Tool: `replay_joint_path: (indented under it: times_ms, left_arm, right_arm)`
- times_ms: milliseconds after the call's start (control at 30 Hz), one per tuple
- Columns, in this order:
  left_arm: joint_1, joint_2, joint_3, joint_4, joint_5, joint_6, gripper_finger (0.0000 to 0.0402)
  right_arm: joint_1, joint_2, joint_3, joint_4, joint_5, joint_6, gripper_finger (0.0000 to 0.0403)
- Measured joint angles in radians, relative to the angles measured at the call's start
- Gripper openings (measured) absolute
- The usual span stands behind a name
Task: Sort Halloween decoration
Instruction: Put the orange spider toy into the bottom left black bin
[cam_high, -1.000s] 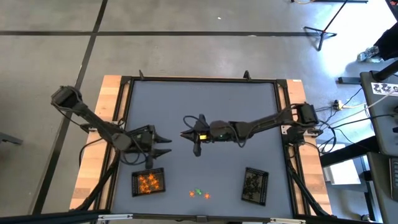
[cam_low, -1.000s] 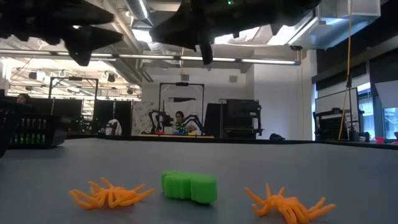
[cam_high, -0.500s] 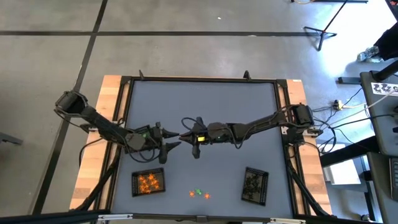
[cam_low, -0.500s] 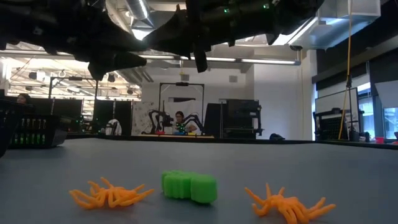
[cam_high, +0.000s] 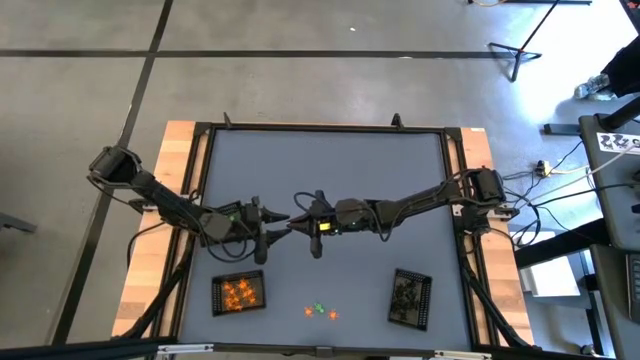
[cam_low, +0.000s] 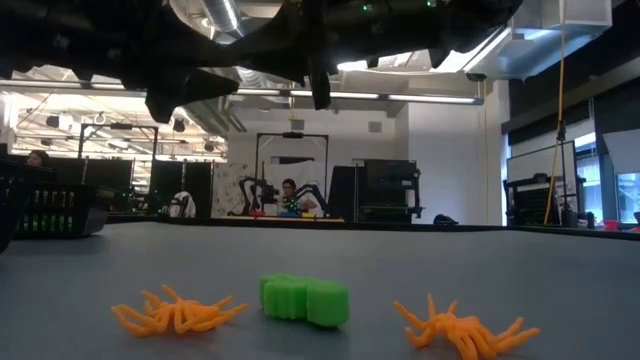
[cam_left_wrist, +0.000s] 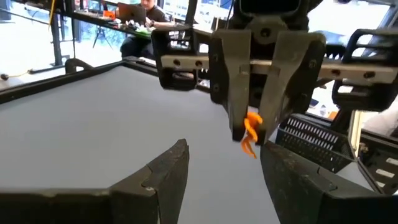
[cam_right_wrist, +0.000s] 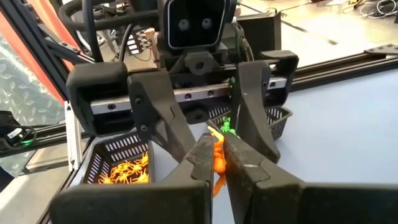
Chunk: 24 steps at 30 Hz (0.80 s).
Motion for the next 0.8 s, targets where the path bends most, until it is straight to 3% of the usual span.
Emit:
replay_joint_path:
  times_ms: [233, 400, 567, 733, 800]
  left_arm:
    - [0.000, 0.000, 0.000, 0.028, 0.009, 0.027, 0.0189]
    - [0.014, 0.000, 0.000, 0.028, 0.013, 0.026, 0.0164]
    - [0.032, 0.000, 0.000, 0.028, 0.054, 0.035, 0.0108]
    - [0.034, 0.000, 0.000, 0.029, 0.077, 0.077, 0.0019]
    - [0.035, 0.000, 0.000, 0.029, 0.078, 0.084, 0.0008]
  right_arm:
    - [0.000, 0.000, 0.000, 0.004, 0.001, 0.000, 0.0021]
    - [-0.001, 0.000, 0.000, 0.003, 0.002, 0.000, 0.0021]
    - [-0.001, 0.000, 0.000, 0.000, 0.007, 0.000, 0.0021]
    - [-0.001, 0.000, 0.000, 0.000, 0.004, 0.000, 0.0022]
    - [-0.001, 0.000, 0.000, 0.001, 0.002, -0.001, 0.0026]
